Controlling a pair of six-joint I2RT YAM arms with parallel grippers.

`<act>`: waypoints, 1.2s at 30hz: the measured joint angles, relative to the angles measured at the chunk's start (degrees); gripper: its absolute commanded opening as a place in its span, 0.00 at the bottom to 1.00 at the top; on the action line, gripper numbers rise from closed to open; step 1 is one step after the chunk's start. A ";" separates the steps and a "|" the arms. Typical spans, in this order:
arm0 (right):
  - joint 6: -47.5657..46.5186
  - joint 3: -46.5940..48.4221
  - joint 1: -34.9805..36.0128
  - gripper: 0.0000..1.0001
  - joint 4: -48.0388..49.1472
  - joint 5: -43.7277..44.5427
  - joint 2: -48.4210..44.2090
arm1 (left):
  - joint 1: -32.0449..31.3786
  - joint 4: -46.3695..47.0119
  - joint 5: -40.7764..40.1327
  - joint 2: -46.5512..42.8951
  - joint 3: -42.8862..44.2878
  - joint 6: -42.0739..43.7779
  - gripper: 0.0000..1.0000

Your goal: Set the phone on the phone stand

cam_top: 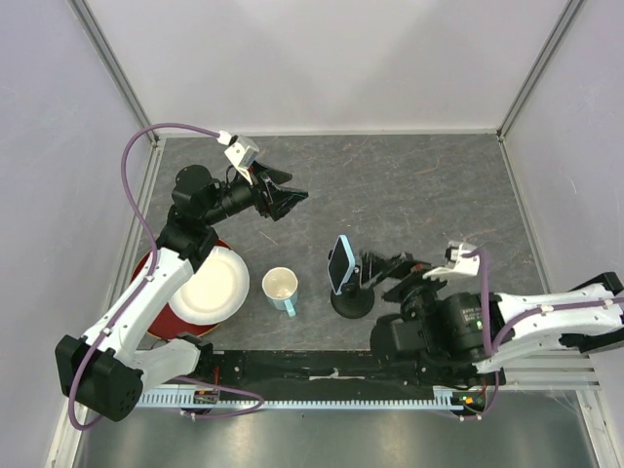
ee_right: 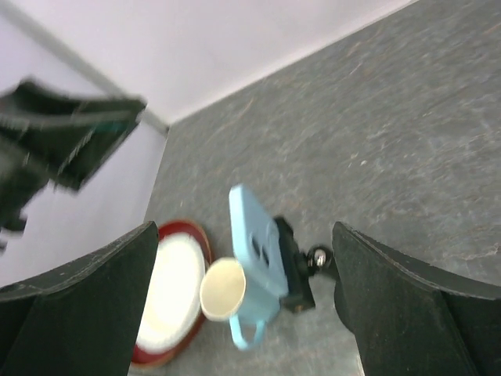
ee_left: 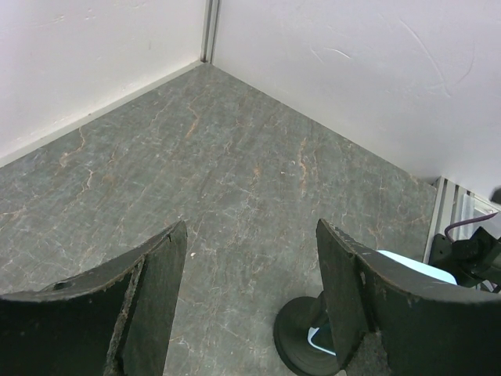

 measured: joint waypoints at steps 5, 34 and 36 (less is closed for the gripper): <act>1.57 6.34 -15.54 0.98 -0.79 0.00 6.34 | 0.00 0.00 0.04 0.00 0.00 0.00 0.73; 9.38 -6.14 -69.18 0.98 45.33 -12.39 11.93 | 0.37 1.49 5.77 2.36 0.00 -2.27 0.73; 9.70 -16.63 -78.29 0.98 68.30 -22.88 11.82 | 0.37 1.49 6.05 2.45 0.00 -2.29 0.73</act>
